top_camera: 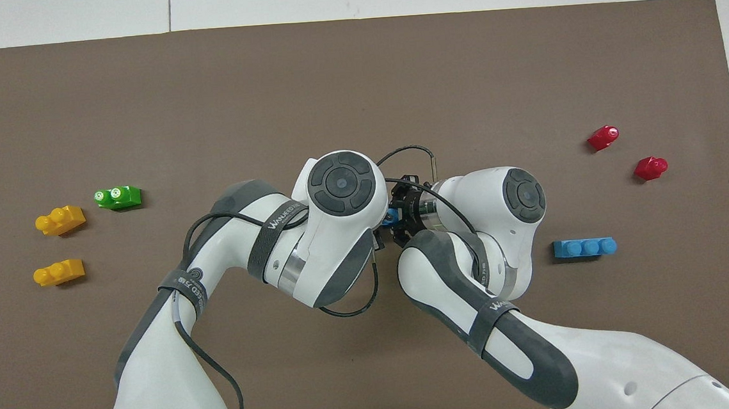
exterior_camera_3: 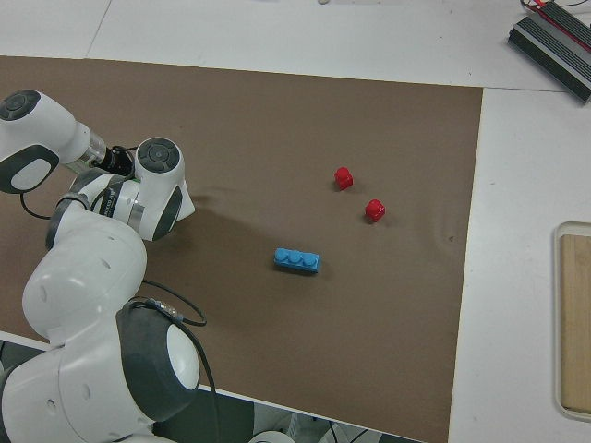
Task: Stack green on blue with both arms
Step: 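Press the green brick onto the blue brick with the left gripper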
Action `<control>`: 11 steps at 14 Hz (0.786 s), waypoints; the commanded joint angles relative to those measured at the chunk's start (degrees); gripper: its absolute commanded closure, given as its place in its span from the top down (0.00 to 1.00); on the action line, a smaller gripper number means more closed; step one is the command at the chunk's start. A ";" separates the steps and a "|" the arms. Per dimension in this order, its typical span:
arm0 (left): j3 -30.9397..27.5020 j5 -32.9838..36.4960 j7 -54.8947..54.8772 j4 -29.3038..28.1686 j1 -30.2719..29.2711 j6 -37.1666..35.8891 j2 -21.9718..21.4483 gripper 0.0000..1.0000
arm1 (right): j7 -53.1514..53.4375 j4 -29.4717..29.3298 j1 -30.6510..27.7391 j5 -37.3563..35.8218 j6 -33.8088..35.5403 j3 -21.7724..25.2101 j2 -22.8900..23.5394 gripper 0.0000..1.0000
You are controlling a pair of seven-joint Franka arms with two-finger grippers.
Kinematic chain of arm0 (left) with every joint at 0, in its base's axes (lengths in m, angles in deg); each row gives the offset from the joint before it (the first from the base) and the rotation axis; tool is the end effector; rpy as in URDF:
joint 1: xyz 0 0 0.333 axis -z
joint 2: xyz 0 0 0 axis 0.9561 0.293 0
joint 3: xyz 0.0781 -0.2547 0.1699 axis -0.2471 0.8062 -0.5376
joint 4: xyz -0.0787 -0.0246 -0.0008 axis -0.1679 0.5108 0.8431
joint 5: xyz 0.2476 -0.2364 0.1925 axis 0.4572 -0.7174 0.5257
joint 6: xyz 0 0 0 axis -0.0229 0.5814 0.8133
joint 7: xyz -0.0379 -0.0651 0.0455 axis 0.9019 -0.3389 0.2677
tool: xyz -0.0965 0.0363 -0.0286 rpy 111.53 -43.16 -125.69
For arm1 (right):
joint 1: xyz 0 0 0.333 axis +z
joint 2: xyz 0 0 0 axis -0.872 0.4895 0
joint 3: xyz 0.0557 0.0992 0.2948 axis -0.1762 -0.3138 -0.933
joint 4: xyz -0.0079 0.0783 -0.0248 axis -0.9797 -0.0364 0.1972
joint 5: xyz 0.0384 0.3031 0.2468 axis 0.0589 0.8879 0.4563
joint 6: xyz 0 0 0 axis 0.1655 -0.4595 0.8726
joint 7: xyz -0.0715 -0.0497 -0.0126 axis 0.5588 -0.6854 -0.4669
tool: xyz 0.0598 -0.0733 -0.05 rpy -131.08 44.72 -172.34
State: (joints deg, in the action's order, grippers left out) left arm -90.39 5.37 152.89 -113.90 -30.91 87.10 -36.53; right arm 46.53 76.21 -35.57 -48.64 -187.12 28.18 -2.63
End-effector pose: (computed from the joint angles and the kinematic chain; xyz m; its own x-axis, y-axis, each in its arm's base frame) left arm 0.4900 -0.4312 0.3640 -0.1937 0.9787 -0.0683 0.9811 0.1933 -0.0127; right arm 0.5209 0.2861 0.2780 -0.0406 -0.8963 -0.4415 -0.9977 0.0608 -0.0315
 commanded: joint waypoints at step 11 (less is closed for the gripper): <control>-0.48 0.52 -9.13 -3.89 1.01 2.93 -0.46 0.00 | -1.16 1.76 0.10 1.82 -1.90 -0.13 -0.18 0.00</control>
State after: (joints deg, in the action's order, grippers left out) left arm -90.42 5.58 145.13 -114.50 -30.78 88.26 -36.46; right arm 46.53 76.22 -35.57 -48.64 -187.13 28.18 -2.63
